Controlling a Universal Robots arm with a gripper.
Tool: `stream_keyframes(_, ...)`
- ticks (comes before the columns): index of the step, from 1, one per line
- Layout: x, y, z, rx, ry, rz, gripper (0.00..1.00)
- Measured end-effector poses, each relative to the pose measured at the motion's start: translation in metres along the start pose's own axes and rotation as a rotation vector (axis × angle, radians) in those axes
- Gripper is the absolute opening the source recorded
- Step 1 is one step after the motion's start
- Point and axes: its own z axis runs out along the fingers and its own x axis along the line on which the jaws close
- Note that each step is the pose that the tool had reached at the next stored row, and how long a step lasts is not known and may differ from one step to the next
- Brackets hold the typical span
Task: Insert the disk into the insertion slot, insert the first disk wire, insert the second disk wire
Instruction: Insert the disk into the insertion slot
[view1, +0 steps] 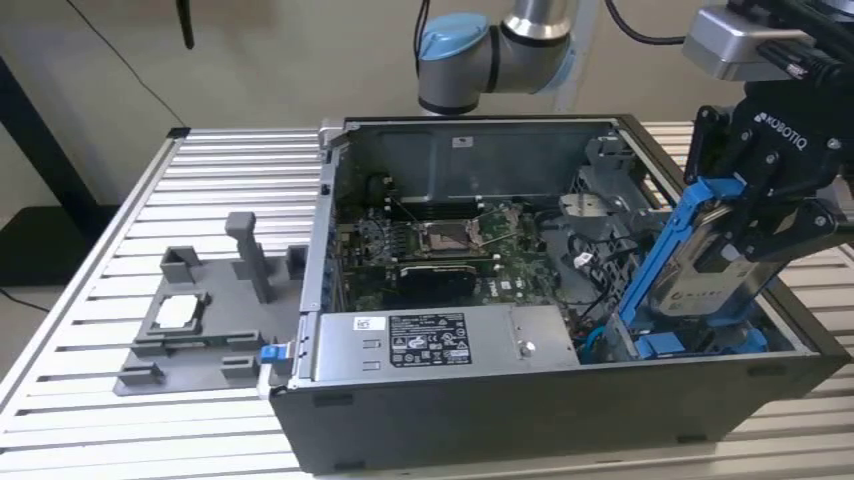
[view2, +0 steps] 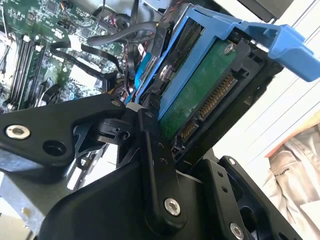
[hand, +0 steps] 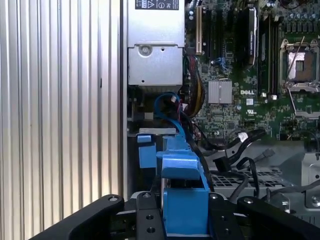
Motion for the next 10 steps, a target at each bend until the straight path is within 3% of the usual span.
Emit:
stream_keyframes(2, 0.0001, -0.0007, 0.002, -0.006, 0.0011, 0.0, 0.33)
stream_keyframes(5, 0.0012, -0.0023, 0.0059, -0.0077, -0.0006, 0.0, 0.33)
stream_keyframes(7, 0.0017, -0.0032, 0.006, -0.0145, 0.0002, 0.0, 0.33)
stream_keyframes(10, 0.0018, -0.0042, 0.0102, -0.0162, 0.0, 0.001, 0.33)
